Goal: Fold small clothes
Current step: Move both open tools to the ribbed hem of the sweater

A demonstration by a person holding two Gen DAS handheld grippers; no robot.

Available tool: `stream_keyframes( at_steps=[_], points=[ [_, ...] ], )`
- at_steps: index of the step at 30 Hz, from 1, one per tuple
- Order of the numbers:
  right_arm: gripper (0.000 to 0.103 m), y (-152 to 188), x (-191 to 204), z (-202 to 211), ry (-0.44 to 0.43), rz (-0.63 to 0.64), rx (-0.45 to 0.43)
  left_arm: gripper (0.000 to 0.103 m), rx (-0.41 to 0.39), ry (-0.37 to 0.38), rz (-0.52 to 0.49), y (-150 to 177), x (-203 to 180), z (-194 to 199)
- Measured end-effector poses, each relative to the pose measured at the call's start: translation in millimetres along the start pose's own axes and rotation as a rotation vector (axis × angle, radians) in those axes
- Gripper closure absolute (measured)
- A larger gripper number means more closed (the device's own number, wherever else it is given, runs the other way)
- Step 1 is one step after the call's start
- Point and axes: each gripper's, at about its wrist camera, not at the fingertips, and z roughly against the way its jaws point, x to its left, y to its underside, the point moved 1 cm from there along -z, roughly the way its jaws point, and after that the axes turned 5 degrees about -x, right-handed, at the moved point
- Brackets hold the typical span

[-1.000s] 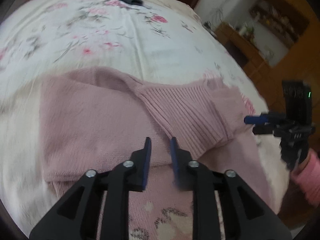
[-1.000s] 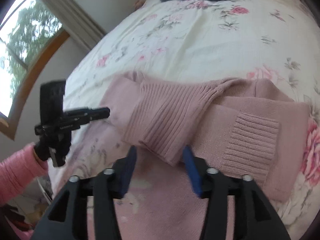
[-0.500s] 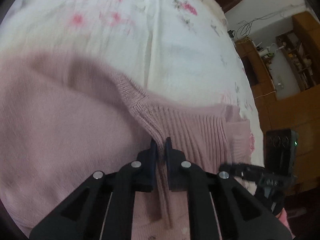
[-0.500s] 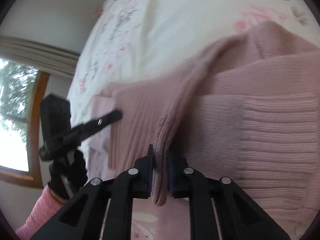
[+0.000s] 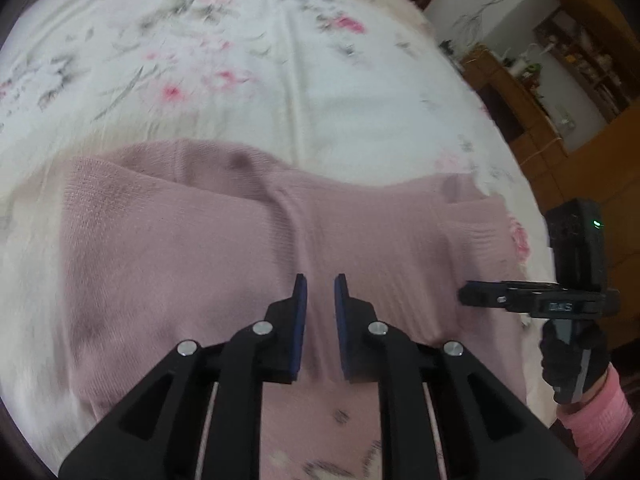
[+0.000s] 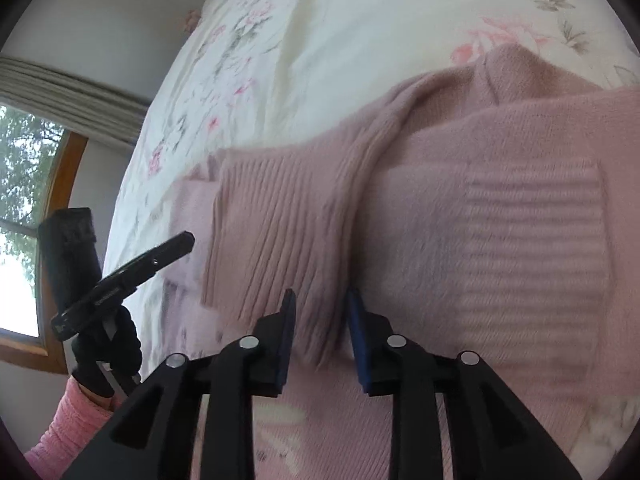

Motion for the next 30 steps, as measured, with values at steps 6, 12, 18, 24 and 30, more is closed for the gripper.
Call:
stream_keyframes(
  at_steps=[6,12,18,24,30],
  points=[
    [0.092,7,-3,-5,0.066,-0.006,0.02,0.085,0.097,-0.117,-0.077,29,-8,-23],
    [0.093,16,-7,-10,0.098,-0.013,0.001,0.085,0.083,-0.093,-0.015,40,7,-24],
    [0.074,55,-3,54,0.055,-0.019,-0.159,0.068,0.041,-0.196,-0.046,65,-19,25],
    [0.06,177,2,133,0.122,-0.016,-0.241,0.055,0.003,-0.251,-0.029,139,-20,110],
    [0.053,273,-6,175,0.165,-0.099,-0.224,0.051,0.005,-0.324,0.088,211,5,192]
  ],
)
